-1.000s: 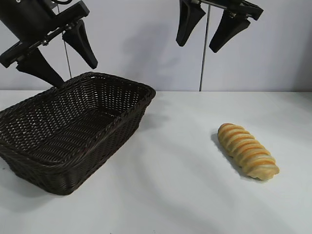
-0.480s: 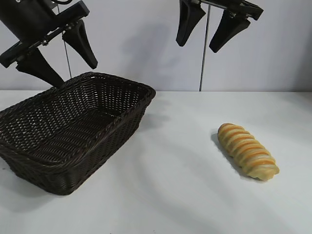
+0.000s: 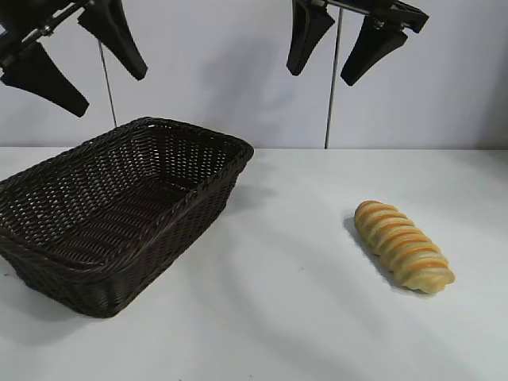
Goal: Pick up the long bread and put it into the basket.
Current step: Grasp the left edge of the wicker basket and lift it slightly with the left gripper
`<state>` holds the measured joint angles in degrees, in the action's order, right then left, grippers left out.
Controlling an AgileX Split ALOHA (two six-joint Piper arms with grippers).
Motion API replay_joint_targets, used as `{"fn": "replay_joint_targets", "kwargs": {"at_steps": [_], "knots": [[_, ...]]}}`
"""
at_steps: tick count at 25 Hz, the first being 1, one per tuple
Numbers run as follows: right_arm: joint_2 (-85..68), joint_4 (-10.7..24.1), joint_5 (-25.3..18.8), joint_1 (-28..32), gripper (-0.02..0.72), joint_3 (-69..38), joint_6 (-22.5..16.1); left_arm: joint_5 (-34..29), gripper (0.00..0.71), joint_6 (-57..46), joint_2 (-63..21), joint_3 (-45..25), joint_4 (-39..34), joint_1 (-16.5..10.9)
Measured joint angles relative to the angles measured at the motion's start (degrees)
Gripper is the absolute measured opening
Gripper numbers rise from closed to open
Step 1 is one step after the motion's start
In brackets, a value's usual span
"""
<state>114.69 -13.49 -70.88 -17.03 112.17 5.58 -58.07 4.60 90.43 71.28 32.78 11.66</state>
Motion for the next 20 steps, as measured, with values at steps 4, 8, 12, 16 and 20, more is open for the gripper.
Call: {"fn": "replay_joint_targets", "kwargs": {"at_steps": [4, 8, 12, 16, 20], "knots": [[0.0, 0.0, 0.0, 0.0, 0.54, 0.0, 0.0, 1.3, 0.541, -5.9, -3.2, -4.4, -4.5, 0.0], [0.0, 0.0, 0.0, 0.0, 0.54, 0.0, 0.0, 1.5, 0.541, -16.3, -4.3, -7.0, -12.3, 0.0], [0.0, 0.0, 0.0, 0.0, 0.54, 0.0, 0.0, 2.7, 0.541, -27.4, -4.3, -8.0, -16.5, 0.0], [0.0, 0.0, 0.0, 0.0, 0.54, 0.0, 0.0, 4.3, 0.541, -38.3, -4.3, -8.0, -19.9, 0.0], [0.0, 0.0, -0.1, 0.0, 0.54, 0.0, 0.0, 4.2, 0.541, -50.3, -4.3, -8.0, -23.3, 0.0]]}}
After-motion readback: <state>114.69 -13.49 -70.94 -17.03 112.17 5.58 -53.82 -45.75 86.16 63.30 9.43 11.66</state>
